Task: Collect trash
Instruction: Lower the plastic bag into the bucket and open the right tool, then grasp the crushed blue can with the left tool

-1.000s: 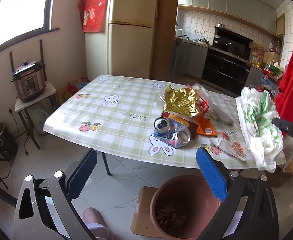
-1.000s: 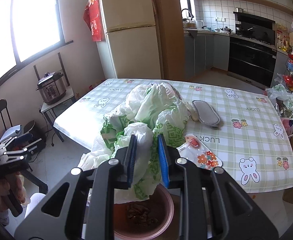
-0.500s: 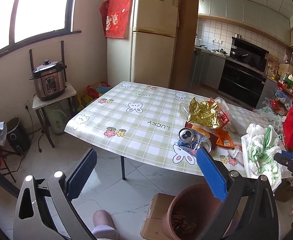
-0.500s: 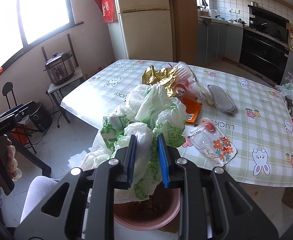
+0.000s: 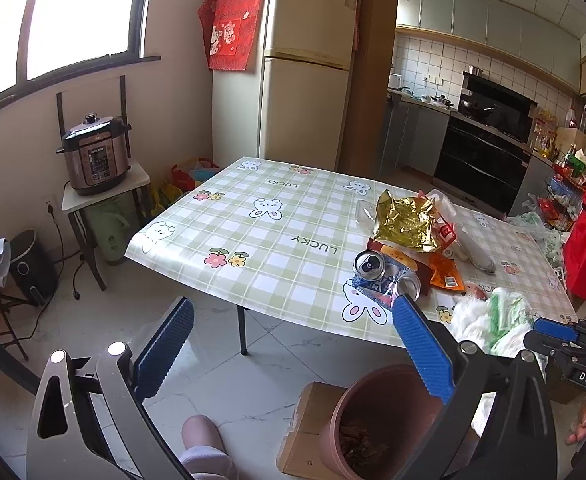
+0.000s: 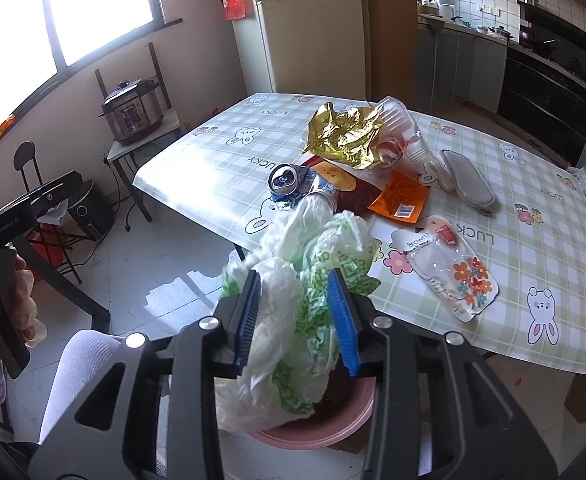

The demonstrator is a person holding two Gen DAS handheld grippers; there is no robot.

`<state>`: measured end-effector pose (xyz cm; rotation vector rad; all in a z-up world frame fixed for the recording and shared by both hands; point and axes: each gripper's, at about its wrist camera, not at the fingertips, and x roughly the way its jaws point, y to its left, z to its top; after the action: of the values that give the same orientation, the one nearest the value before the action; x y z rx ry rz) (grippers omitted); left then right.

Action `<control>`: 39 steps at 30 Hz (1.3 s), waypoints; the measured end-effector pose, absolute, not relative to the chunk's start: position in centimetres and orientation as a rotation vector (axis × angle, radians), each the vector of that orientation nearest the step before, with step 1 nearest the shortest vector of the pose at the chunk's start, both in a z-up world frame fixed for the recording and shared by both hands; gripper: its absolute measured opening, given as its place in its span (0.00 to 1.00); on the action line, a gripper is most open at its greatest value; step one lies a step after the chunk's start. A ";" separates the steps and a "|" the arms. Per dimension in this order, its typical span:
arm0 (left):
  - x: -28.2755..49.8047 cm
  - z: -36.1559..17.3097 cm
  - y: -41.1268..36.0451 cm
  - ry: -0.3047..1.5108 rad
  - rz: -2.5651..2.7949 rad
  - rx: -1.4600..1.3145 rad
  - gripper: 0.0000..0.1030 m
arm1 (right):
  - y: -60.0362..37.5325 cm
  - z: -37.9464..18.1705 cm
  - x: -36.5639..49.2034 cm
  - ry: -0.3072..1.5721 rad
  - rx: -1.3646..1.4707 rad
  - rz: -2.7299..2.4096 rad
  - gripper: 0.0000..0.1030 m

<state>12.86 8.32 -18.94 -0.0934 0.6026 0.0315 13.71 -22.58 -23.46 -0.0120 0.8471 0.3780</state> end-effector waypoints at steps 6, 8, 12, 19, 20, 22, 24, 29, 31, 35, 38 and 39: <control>12.9 -19.0 8.3 0.606 0.034 -0.091 0.94 | -22.8 -23.1 13.7 0.832 -0.002 0.375 0.57; 12.9 -19.0 8.3 0.607 0.033 -0.091 0.94 | -23.0 -22.9 13.7 0.821 0.006 0.361 0.76; 12.9 -19.1 8.2 0.611 0.032 -0.084 0.94 | -23.7 -22.4 13.8 0.795 0.017 0.324 0.95; 13.1 -19.6 7.7 0.620 0.025 -0.065 0.94 | -24.5 -22.5 14.2 0.798 -0.012 0.262 0.95; 13.2 -19.7 7.6 0.625 0.027 -0.060 0.94 | -24.5 -22.6 14.2 0.799 -0.012 0.259 0.95; 13.5 -20.1 7.4 0.633 0.025 -0.051 0.94 | -24.6 -22.8 14.4 0.800 -0.011 0.255 0.95; 13.8 -20.4 7.2 0.640 0.020 -0.042 0.94 | -24.8 -23.0 14.5 0.800 -0.013 0.250 0.95; 14.9 -21.5 6.2 0.663 -0.006 -0.017 0.94 | -25.4 -23.7 15.2 0.811 -0.018 0.244 0.95; 15.5 -22.0 5.7 0.668 -0.026 -0.012 0.94 | -25.7 -24.0 15.6 0.809 -0.010 0.244 0.95; 17.3 -23.1 4.5 0.694 -0.073 -0.001 0.94 | -26.6 -24.5 16.7 0.814 0.015 0.261 0.95; 19.4 -23.9 3.4 0.706 -0.113 0.022 0.94 | -27.4 -25.1 17.7 0.816 0.020 0.272 0.95; 20.3 -24.1 3.0 0.709 -0.128 0.034 0.94 | -27.6 -25.3 18.0 0.818 0.023 0.273 0.95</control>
<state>20.34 3.01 -24.13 0.0340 0.7091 -0.1284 18.03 -27.58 -25.31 0.0225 0.8184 0.2734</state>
